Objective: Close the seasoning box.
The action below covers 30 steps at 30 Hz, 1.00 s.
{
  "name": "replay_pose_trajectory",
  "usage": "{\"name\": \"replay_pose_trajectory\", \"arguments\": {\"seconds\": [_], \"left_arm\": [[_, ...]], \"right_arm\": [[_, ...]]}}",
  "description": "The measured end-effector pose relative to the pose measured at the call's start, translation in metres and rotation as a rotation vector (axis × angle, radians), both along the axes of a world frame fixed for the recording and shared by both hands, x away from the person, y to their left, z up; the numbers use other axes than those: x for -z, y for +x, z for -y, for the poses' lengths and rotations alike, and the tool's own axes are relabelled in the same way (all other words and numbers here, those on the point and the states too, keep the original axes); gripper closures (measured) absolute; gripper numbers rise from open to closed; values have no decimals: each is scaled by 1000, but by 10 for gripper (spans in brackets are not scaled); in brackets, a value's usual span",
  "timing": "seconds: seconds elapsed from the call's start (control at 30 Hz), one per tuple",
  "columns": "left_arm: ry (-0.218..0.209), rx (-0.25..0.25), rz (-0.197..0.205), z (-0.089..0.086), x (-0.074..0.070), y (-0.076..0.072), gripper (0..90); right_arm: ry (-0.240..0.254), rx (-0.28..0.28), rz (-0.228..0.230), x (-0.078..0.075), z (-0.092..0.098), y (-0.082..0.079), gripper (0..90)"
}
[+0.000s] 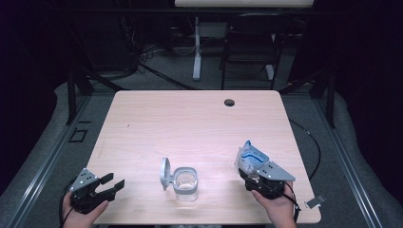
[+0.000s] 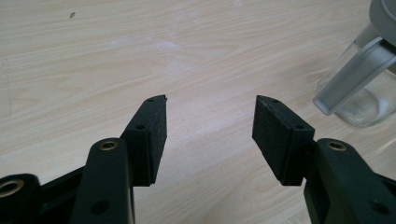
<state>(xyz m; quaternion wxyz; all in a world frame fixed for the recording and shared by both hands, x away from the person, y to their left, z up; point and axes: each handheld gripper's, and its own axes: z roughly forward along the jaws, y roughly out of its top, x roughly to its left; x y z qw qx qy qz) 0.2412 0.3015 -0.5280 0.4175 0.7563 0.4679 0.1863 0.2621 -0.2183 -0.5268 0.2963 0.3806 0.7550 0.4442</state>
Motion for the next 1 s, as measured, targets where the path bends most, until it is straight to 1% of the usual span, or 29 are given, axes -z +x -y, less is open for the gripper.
{"name": "replay_pose_trajectory", "arguments": {"seconds": [0.07,0.3,0.4,0.57,0.63,0.7,0.8,0.9,1.0], "left_arm": [[0,-1,0,0,1,0,455],[-3,-6,1,-2,1,-1,455],[-1,-6,0,-3,1,-1,455],[7,-5,-7,-2,2,0,455],[8,-4,-7,-2,2,-1,455],[7,-6,-4,-2,2,-1,455],[8,-6,-5,-2,2,0,455],[4,-8,-6,-2,3,0,455],[4,-10,-7,-3,3,0,455]], "right_arm": [[8,-10,0,-2,-5,2,415],[-2,-38,5,-7,-20,9,415],[-6,-44,2,-8,-24,11,415],[11,-53,8,-10,-31,14,415],[-4,-58,4,-11,-33,16,415],[-3,-64,6,-11,-35,17,415],[-23,-68,16,-12,-39,17,415],[-52,-84,32,-12,-44,17,415],[-115,-85,50,-13,-50,17,415]]}}
